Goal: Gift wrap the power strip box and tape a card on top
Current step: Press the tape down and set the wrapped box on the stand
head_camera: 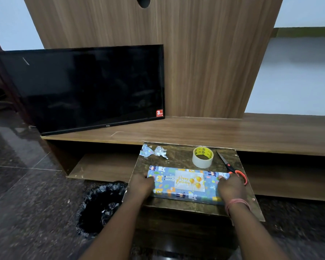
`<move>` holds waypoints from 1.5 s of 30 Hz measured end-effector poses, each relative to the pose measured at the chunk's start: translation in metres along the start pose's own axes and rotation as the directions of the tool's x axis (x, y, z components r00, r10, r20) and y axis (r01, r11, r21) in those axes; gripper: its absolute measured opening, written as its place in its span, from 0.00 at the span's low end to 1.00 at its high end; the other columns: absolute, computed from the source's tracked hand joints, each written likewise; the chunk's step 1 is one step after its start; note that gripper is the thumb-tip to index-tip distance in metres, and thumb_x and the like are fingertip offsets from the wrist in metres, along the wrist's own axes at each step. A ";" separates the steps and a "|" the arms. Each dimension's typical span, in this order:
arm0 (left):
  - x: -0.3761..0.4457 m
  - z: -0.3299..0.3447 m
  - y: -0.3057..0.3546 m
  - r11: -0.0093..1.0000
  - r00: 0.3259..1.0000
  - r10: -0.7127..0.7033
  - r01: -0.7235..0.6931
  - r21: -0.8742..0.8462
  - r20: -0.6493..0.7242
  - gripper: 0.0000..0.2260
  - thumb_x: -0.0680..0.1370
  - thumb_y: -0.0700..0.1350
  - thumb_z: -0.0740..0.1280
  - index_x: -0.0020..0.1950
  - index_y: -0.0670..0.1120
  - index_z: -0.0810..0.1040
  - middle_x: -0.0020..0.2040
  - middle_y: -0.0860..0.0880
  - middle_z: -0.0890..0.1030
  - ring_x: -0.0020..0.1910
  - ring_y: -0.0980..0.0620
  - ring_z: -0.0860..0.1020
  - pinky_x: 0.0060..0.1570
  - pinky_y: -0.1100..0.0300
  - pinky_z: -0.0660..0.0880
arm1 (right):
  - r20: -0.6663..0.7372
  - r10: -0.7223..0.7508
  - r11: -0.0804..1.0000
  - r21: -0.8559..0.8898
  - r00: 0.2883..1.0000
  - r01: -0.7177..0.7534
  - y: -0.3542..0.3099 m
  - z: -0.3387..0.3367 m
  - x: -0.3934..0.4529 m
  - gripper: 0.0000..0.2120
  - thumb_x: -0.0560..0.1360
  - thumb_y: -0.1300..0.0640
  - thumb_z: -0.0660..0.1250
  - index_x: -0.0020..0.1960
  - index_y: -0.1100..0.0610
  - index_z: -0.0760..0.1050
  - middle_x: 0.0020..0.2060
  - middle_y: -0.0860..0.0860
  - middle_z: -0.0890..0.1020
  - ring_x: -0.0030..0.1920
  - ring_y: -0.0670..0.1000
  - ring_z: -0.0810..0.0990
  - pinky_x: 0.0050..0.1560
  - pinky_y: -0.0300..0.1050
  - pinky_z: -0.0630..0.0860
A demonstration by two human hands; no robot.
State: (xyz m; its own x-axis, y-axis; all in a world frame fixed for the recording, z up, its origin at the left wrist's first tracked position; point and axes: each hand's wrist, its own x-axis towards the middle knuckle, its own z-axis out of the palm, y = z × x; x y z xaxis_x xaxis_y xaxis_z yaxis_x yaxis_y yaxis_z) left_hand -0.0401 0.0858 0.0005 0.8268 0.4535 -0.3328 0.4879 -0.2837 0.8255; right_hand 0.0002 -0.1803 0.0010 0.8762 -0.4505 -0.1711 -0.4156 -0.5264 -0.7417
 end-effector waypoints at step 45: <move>0.115 0.002 0.058 0.588 0.981 -0.032 0.174 -0.790 0.192 0.06 0.86 0.39 0.60 0.56 0.40 0.75 0.37 0.44 0.82 0.32 0.50 0.80 0.33 0.61 0.76 | 0.830 -0.471 0.875 0.396 0.298 0.280 -0.162 0.145 0.004 0.19 0.75 0.68 0.62 0.58 0.50 0.81 0.54 0.63 0.83 0.48 0.50 0.81 0.48 0.48 0.77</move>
State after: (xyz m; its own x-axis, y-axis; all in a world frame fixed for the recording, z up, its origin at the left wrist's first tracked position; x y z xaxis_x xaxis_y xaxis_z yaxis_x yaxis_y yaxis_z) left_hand 0.0843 0.1195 0.0091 0.8489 0.2918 -0.4406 0.2093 0.5799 0.7874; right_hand 0.1064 0.0077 0.0269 0.6594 0.7125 -0.2398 -0.0214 -0.3011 -0.9534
